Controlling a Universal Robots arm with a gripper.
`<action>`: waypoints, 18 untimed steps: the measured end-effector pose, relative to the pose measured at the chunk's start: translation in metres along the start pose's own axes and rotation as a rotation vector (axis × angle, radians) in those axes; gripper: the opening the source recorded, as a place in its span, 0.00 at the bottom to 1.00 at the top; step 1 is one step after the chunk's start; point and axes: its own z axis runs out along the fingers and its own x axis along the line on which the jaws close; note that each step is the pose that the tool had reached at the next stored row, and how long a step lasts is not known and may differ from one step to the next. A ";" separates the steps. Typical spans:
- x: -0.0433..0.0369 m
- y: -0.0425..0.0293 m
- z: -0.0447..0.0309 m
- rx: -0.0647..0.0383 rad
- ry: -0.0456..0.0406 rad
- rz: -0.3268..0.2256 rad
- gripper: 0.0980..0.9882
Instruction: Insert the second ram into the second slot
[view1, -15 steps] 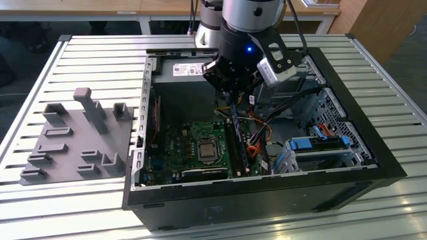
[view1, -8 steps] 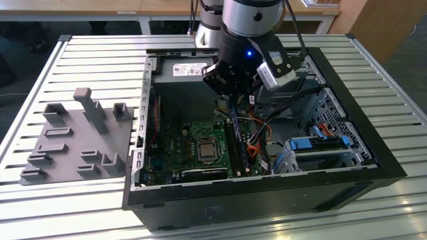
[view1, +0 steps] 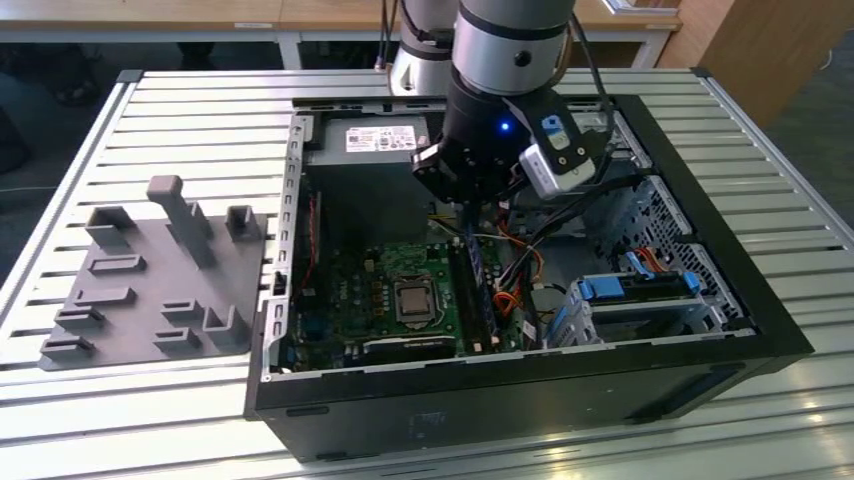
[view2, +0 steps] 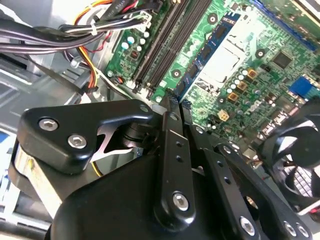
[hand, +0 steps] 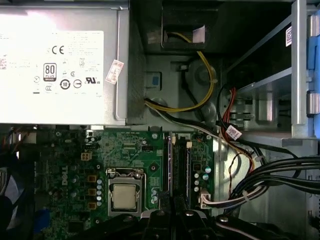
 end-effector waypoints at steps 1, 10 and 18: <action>-0.0005 -0.0001 0.0019 0.000 0.0000 0.000 0.04; -0.0009 -0.0009 0.0182 0.000 -0.0001 0.002 0.04; -0.0010 -0.0090 0.0289 0.000 -0.0005 0.014 0.04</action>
